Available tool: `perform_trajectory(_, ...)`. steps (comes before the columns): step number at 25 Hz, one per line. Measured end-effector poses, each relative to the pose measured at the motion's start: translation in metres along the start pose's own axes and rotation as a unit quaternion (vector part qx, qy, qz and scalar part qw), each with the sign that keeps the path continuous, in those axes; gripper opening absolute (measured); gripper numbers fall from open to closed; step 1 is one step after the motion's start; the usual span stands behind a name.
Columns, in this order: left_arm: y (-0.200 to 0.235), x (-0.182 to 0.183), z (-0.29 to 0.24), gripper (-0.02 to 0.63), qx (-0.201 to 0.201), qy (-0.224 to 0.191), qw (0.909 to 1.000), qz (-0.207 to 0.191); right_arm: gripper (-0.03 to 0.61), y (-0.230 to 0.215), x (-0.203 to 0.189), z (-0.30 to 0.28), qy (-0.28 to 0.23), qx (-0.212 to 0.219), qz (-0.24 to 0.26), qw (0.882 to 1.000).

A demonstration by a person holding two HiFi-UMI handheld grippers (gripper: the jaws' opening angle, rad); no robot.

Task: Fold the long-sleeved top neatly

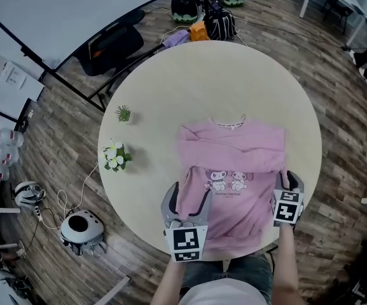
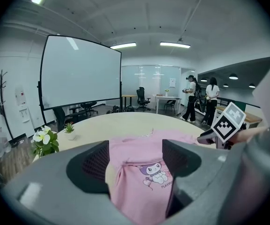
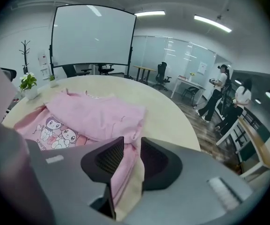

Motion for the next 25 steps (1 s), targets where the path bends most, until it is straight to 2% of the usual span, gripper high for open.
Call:
perform_trajectory(6,0.005,0.003,0.011,0.35,-0.009,-0.01,0.9999,-0.009,0.137,-0.004,-0.009,0.037,-0.015,-0.015,-0.02,1.0)
perform_trajectory(11,0.014,0.001,0.029,0.35,0.004,-0.019,0.9998,-0.009,0.136,-0.005,-0.017,0.066,-0.028,-0.019,-0.028,0.999)
perform_trajectory(17,0.016,-0.018,0.059,0.35,0.034,-0.023,0.9991,-0.006,0.133,0.004,-0.037,0.093,-0.049,0.004,-0.03,0.998)
perform_trajectory(25,0.02,-0.065,0.106,0.35,0.068,0.001,0.9977,-0.003,0.13,0.039,-0.078,0.133,-0.05,0.047,-0.014,0.998)
Point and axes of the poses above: the fingertips, and each gripper's own axes: z backward along the fingers, y to its left, x out of its top, the point moved 2 cm from there along z, backward along the fingers, and after that the axes turned 11 degrees about z, right-handed, at the moved point
